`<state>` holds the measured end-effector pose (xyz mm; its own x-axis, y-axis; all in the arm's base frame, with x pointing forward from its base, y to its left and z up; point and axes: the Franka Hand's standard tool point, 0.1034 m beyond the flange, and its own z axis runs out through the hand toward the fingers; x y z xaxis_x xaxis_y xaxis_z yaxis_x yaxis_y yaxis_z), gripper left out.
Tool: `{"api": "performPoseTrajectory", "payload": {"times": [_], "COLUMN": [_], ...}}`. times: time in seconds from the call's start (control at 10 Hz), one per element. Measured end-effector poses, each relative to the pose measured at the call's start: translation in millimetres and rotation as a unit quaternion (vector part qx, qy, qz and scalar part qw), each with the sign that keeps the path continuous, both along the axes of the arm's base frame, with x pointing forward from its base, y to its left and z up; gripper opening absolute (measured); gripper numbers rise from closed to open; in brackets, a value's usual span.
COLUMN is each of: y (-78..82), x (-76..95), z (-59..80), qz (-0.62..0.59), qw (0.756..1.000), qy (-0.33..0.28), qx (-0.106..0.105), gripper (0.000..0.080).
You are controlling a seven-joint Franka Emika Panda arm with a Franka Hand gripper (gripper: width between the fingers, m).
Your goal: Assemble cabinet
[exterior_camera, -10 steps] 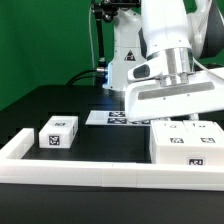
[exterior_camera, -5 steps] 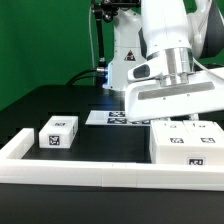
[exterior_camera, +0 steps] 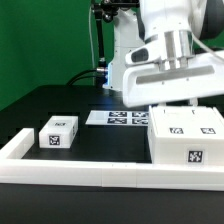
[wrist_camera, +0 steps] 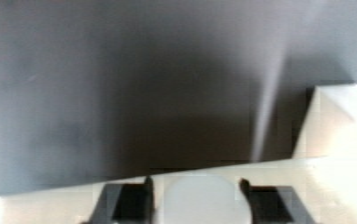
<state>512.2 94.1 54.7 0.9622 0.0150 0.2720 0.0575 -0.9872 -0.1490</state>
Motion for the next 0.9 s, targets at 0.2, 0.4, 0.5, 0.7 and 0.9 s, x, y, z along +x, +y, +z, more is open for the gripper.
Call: {"api": "performPoseTrajectory", "payload": {"times": [0.2, 0.4, 0.5, 0.7, 0.9], "y": [7.6, 6.8, 7.1, 6.4, -0.1], "x": [6.2, 2.2, 1.6, -9.1, -21.2], "z": [21.4, 14.1, 14.4, 29.6, 63.1], "qz": [-0.017, -0.012, -0.012, -0.006, -0.013], "qw": [0.999, 0.999, 0.999, 0.997, 0.991], "qy": [0.028, 0.030, 0.032, 0.072, 0.133], "qx": [0.009, 0.007, 0.007, 0.003, -0.001], "gripper": [0.0220, 0.0222, 0.0222, 0.0222, 0.0222]}}
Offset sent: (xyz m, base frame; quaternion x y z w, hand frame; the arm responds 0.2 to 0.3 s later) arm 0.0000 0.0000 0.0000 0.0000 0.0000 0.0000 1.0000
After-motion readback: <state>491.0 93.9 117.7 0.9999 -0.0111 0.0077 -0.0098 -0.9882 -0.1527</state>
